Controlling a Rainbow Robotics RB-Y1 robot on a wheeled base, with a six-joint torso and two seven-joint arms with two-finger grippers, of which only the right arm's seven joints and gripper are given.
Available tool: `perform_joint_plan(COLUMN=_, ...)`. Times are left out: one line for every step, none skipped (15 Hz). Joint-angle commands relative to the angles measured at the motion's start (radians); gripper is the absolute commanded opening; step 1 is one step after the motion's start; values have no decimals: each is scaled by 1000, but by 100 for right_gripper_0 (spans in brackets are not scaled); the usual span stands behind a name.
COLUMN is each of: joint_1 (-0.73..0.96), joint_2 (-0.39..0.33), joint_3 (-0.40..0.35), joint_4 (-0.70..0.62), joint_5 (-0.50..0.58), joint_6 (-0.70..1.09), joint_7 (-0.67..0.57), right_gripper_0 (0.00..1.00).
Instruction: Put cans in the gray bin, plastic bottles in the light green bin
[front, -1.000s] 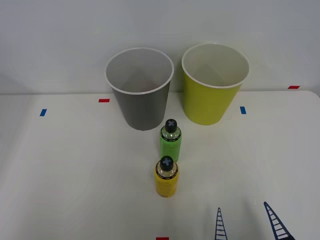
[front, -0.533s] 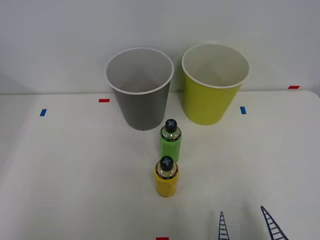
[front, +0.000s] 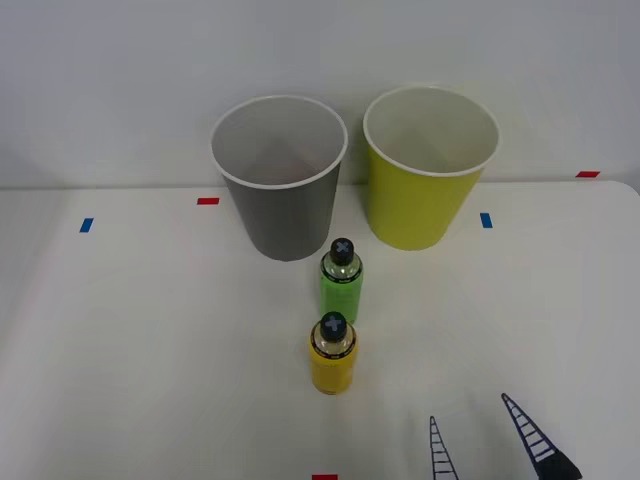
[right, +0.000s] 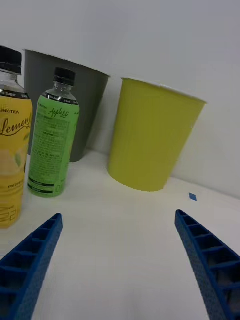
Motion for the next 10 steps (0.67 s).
perform_joint_plan(joint_1=-66, joint_2=-89, joint_3=94, joint_4=0, joint_5=-96, joint_6=-1, joint_7=1, right_gripper_0=100)
perform_joint_plan(joint_1=-86, joint_2=-109, joint_3=122, joint_4=0, joint_5=-125, joint_6=-1, joint_7=6, right_gripper_0=100)
perform_joint_plan(joint_1=-106, joint_2=-128, joint_3=148, joint_4=0, joint_5=-149, joint_6=-1, joint_7=6, right_gripper_0=100)
perform_joint_plan(joint_1=-132, joint_2=-152, joint_3=186, joint_4=0, joint_5=-186, joint_6=-1, joint_7=7, right_gripper_0=100)
perform_joint_plan(joint_1=-157, joint_2=-174, joint_3=209, joint_4=0, joint_5=-198, joint_6=-1, joint_7=7, right_gripper_0=100)
perform_joint_plan(joint_1=-178, joint_2=-197, joint_3=223, joint_4=0, joint_5=-201, joint_6=1, joint_7=3, right_gripper_0=100)
perform_joint_plan(joint_1=-208, joint_2=-227, joint_3=243, joint_4=0, joint_5=-208, joint_6=1, joint_7=-5, right_gripper_0=100)
perform_joint_plan(joint_1=-229, joint_2=-243, joint_3=255, joint_4=0, joint_5=-218, joint_6=1, joint_7=-10, right_gripper_0=100)
perform_joint_plan(joint_1=-249, joint_2=-257, joint_3=263, joint_4=0, joint_5=-220, joint_6=4, joint_7=-14, right_gripper_0=100)
perform_joint_plan(joint_1=-272, joint_2=-267, joint_3=267, joint_4=0, joint_5=-209, joint_6=18, joint_7=-22, right_gripper_0=100)
